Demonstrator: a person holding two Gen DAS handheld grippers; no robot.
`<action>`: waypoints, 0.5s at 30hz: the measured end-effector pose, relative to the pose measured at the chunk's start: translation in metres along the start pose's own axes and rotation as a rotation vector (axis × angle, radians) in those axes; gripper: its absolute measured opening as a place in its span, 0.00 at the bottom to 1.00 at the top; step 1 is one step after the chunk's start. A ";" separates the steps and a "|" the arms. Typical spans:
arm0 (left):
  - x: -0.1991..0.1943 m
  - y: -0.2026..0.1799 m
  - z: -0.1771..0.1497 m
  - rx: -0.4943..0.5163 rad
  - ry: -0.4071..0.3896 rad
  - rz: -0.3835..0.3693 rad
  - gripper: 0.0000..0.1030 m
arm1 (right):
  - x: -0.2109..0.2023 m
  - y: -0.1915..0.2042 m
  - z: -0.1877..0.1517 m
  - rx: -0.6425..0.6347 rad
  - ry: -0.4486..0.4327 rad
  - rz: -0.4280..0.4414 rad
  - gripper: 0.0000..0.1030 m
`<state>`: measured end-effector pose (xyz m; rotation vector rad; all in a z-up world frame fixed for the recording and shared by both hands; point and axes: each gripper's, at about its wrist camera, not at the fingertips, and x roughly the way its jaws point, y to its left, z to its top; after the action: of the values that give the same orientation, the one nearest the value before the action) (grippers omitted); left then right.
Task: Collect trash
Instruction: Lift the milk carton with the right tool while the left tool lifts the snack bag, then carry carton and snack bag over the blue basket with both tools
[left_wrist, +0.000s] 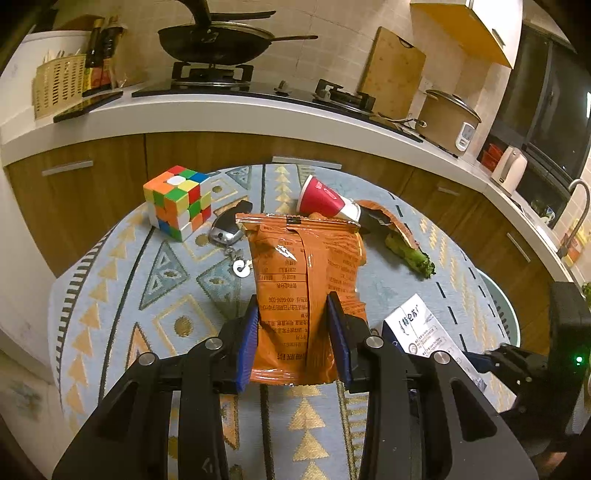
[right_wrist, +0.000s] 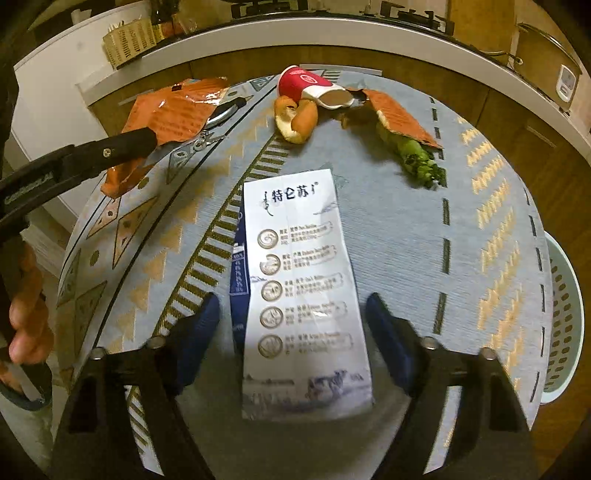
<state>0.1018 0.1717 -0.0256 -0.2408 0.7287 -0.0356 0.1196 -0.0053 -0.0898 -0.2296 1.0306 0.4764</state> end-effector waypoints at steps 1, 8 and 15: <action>0.000 -0.001 0.000 0.003 -0.001 -0.004 0.32 | 0.001 0.002 0.001 -0.014 0.004 -0.008 0.59; -0.008 -0.013 0.004 0.020 -0.029 -0.055 0.32 | -0.024 -0.005 0.001 -0.002 -0.081 -0.051 0.59; -0.014 -0.045 0.016 0.072 -0.073 -0.103 0.32 | -0.071 -0.048 0.004 0.085 -0.199 -0.118 0.59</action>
<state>0.1043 0.1327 0.0058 -0.2095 0.6406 -0.1496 0.1161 -0.0647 -0.0281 -0.1623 0.8361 0.3405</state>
